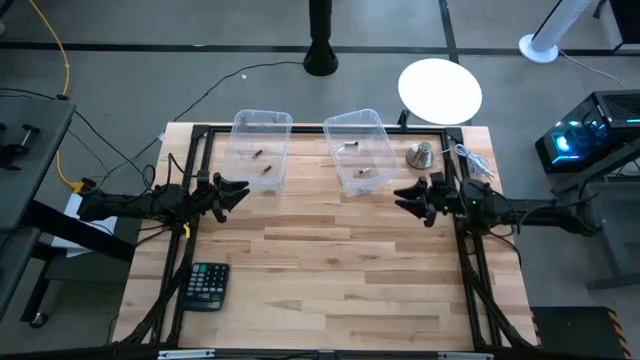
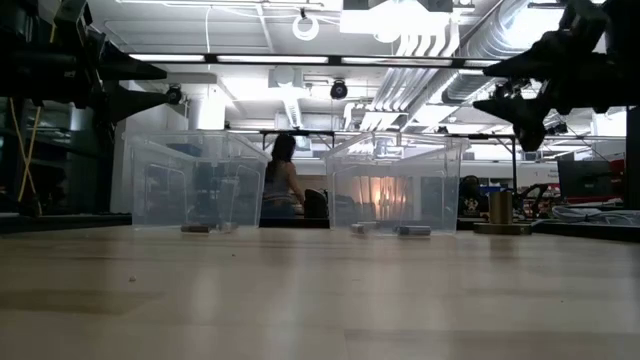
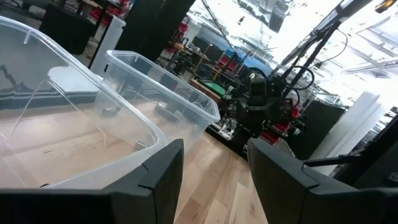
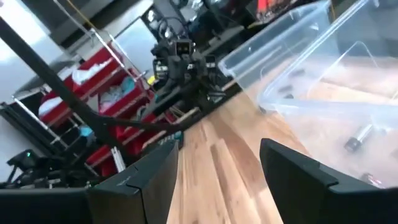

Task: Sort batteries
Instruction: Return to Home Position

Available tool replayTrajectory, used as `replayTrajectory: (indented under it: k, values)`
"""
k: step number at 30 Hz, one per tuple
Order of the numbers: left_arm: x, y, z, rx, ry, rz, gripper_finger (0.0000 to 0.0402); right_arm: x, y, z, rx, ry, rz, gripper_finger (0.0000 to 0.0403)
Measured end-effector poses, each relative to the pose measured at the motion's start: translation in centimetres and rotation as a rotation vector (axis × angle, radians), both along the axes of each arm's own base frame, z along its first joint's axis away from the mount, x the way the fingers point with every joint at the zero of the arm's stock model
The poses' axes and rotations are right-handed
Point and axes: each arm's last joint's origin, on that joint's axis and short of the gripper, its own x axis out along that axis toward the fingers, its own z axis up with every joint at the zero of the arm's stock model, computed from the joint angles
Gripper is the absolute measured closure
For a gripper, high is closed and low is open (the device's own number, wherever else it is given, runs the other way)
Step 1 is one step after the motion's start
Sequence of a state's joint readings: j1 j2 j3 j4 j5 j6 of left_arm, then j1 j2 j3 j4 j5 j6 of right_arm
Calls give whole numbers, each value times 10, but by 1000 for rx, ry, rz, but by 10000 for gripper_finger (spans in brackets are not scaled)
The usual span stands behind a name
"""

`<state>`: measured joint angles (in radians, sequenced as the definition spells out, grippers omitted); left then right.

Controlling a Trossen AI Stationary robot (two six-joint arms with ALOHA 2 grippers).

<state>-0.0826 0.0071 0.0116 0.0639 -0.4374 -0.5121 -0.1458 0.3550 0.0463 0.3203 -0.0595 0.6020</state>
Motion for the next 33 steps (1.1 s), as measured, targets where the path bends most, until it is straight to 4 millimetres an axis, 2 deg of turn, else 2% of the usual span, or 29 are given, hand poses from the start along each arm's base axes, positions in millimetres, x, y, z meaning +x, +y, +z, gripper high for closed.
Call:
replayTrajectory:
  k: [5,10,17,33]
  values:
    - [0,0,0,0,0,0,231,-4,10,-4,-23,-51,-132,181]
    - [0,0,0,0,0,0,231,-6,15,0,-132,-58,-262,181]
    - [0,0,0,0,0,0,231,-5,17,-1,-250,-36,-155,181]
    - [0,0,0,0,0,0,231,-7,16,-31,-290,265,-124,181]
